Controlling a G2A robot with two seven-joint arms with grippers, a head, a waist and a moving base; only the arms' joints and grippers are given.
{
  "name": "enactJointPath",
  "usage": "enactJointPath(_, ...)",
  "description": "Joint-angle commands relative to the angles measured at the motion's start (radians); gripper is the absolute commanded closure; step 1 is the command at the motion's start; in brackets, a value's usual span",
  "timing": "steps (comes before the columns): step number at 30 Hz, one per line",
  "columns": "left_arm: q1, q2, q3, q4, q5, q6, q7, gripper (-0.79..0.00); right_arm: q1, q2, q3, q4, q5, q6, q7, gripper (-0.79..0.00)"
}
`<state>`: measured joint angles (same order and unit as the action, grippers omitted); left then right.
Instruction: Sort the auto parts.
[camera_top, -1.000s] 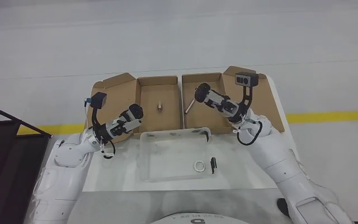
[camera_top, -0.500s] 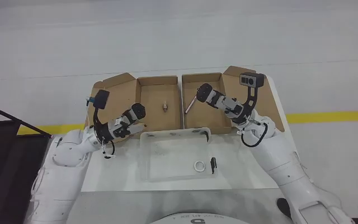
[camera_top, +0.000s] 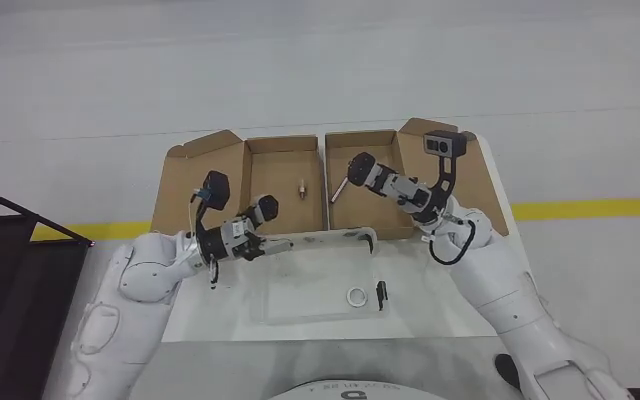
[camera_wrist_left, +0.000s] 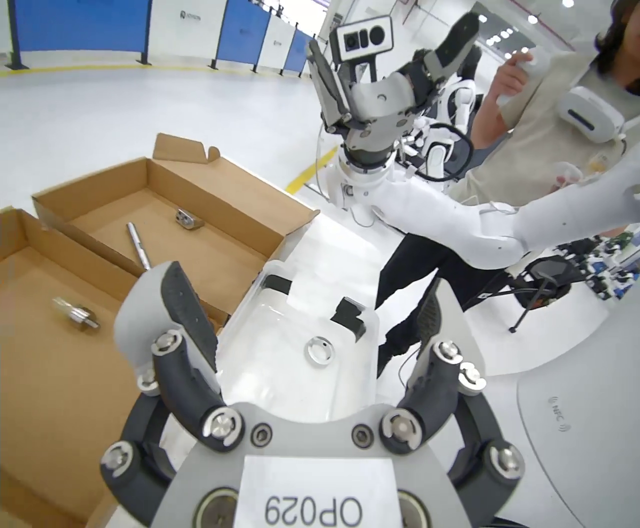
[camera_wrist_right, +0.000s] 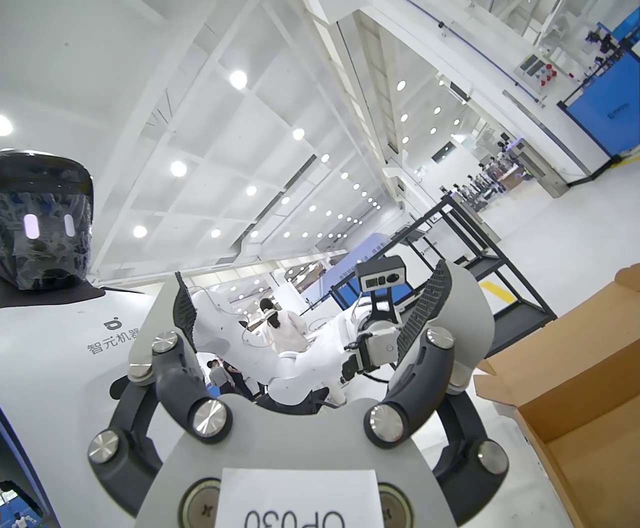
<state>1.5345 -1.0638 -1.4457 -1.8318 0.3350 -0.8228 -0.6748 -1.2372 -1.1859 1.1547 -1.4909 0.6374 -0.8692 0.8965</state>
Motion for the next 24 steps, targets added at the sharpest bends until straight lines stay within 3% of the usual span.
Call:
enactJointPath(1,0.005,-0.001,0.002,-0.019,0.086,-0.013,0.033,-0.785,-0.013,0.001,0.005,-0.017,-0.019,0.006,-0.009,-0.785)
enactJointPath(6,0.013,-0.001,0.040,-0.030,0.131,-0.051,0.076,-0.785,-0.036,0.013,0.013,-0.050,-0.138,0.087,0.049,-0.785)
enactJointPath(11,0.008,0.004,-0.010,-0.017,0.132,-0.051,0.142,-0.785,-0.064,0.030,0.010,-0.111,-0.353,0.228,0.118,-0.785)
enactJointPath(17,0.025,0.008,-0.126,-0.017,0.176,-0.026,0.292,-0.785,-0.096,0.036,0.020,-0.164,-0.367,0.249,0.094,-0.785)
enactJointPath(21,0.031,0.007,-0.134,-0.018,0.184,-0.024,0.310,-0.785,-0.096,0.036,0.020,-0.164,-0.367,0.249,0.094,-0.785)
enactJointPath(24,0.031,0.007,-0.134,-0.018,0.184,-0.024,0.310,-0.785,-0.086,0.035,0.008,-0.187,-0.518,0.321,0.038,-0.785)
